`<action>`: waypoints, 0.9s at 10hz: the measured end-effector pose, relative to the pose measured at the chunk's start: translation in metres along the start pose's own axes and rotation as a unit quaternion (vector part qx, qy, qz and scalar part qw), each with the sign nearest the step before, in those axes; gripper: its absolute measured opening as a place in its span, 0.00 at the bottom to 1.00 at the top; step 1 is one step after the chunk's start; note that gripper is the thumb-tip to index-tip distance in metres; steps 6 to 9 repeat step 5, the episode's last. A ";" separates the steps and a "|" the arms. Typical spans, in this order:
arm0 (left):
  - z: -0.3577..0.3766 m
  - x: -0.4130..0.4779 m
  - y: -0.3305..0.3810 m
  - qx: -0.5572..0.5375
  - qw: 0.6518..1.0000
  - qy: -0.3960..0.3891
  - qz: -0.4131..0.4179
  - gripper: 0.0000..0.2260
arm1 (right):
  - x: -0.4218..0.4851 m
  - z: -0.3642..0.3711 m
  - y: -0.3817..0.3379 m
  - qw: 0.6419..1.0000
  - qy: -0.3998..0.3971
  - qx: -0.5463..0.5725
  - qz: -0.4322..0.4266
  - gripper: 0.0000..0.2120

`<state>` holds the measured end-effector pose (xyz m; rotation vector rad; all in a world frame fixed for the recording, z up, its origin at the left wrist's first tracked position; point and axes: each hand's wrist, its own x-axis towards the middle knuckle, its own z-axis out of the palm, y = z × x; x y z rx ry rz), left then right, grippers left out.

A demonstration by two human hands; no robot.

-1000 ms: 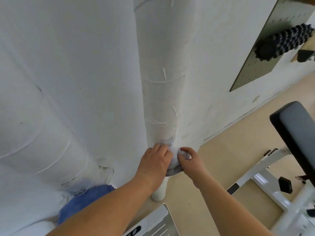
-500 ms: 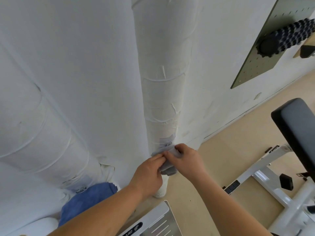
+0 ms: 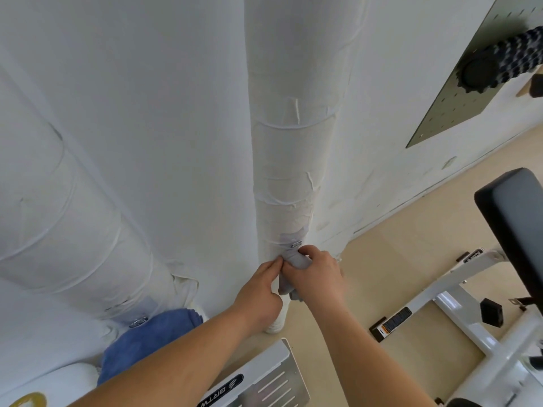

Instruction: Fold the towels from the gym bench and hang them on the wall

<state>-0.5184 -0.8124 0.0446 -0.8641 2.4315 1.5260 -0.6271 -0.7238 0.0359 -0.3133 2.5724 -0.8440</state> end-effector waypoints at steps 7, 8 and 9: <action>-0.028 -0.014 0.027 -0.008 0.993 0.110 0.030 0.17 | -0.017 -0.030 -0.020 0.983 0.042 -0.152 -0.095 0.25; -0.028 -0.014 0.027 -0.008 0.993 0.110 0.030 0.17 | -0.017 -0.030 -0.020 0.983 0.042 -0.152 -0.095 0.25; -0.028 -0.014 0.027 -0.008 0.993 0.110 0.030 0.17 | -0.017 -0.030 -0.020 0.983 0.042 -0.152 -0.095 0.25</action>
